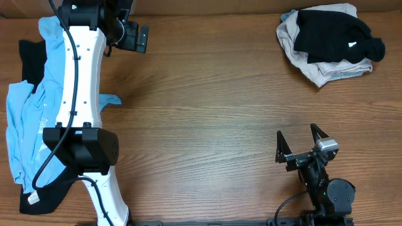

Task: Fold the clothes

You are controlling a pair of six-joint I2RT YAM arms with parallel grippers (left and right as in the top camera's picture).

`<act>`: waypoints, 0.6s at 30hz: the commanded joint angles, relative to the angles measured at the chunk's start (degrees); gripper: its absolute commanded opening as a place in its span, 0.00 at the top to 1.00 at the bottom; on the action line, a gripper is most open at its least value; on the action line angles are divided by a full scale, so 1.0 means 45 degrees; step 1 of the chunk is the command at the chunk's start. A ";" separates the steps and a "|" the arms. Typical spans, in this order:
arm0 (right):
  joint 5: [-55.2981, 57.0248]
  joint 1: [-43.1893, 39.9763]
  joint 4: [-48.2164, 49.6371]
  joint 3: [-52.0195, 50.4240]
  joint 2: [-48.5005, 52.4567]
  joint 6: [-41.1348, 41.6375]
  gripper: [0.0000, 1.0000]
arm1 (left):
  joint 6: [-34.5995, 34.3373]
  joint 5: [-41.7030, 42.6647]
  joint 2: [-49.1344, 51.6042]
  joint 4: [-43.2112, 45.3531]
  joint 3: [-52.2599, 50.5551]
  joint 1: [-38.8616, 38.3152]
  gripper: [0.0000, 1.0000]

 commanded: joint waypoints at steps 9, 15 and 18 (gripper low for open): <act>0.0126 0.0063 0.0053 -0.0136 -0.0151 0.0005 0.00 | -0.0214 0.0005 -0.0121 0.0005 -0.0068 -0.0019 0.00; 0.0126 0.0063 0.0053 -0.0136 -0.0151 0.0005 0.00 | -0.0214 0.0005 -0.1821 0.0005 -0.0068 -0.0772 0.00; 0.0126 0.0063 0.0053 -0.0136 -0.0151 0.0005 0.00 | -0.0092 -0.0024 -0.3201 0.0151 -0.0068 -0.1214 0.00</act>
